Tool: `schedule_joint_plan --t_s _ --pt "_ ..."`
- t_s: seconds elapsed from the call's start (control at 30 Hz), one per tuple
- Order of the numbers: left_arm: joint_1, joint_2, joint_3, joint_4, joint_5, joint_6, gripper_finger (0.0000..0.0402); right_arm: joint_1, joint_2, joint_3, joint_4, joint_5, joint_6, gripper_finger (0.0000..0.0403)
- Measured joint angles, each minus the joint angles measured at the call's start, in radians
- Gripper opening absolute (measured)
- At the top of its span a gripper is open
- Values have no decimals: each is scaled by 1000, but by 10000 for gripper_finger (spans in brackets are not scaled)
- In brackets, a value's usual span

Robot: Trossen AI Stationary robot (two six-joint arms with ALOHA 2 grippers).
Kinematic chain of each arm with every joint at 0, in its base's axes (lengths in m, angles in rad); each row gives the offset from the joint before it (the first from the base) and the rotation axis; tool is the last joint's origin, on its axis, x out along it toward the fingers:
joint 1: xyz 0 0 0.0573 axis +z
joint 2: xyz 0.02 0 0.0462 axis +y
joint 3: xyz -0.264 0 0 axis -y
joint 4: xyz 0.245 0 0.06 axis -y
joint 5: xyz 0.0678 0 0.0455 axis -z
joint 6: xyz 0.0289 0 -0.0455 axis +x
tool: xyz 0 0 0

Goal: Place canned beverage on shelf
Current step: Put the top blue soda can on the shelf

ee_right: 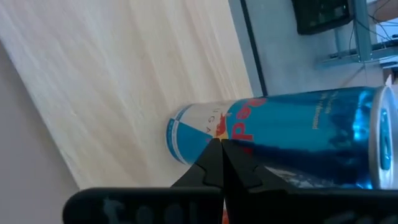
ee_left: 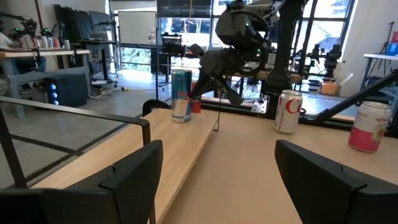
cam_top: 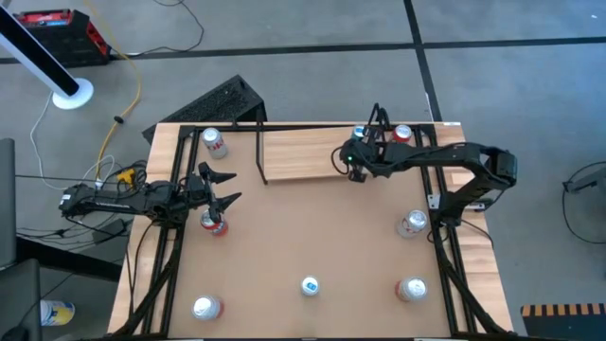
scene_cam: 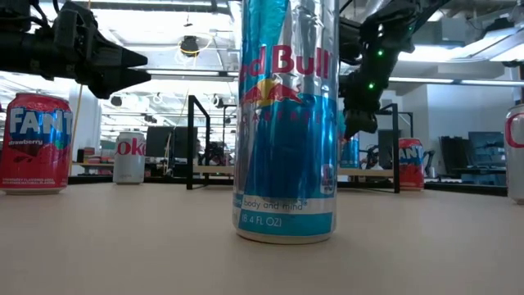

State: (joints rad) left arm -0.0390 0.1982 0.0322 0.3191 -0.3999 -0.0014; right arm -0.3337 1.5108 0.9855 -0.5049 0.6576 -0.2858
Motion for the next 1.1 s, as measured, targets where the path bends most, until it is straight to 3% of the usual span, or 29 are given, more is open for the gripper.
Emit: schedule_joint_plan --t_s 0.6,1.1 --pt "0 0 0 0 0 8 295 -151 0 0 47 -1 -115 18" --pt "0 0 0 0 0 8 295 -207 0 0 121 -54 -149 18"
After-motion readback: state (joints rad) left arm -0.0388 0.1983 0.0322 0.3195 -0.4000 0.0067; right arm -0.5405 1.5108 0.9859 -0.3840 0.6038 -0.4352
